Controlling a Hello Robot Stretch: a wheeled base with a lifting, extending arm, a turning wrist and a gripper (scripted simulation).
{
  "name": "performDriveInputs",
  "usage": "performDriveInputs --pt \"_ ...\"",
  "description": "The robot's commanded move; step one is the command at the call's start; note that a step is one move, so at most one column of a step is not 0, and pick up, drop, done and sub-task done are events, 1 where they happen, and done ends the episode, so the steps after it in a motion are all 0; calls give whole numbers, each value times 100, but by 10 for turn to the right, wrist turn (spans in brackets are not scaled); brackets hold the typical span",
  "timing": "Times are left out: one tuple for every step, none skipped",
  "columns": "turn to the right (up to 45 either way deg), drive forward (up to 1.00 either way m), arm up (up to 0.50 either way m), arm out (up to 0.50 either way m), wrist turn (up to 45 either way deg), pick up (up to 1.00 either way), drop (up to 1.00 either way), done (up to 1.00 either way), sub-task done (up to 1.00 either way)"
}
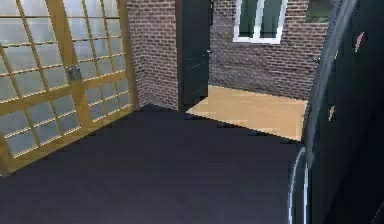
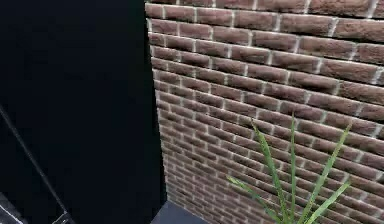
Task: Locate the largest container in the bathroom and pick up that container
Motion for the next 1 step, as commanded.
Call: performDriveInputs --pt "-450 0 0 0 0 0 0 0 0"
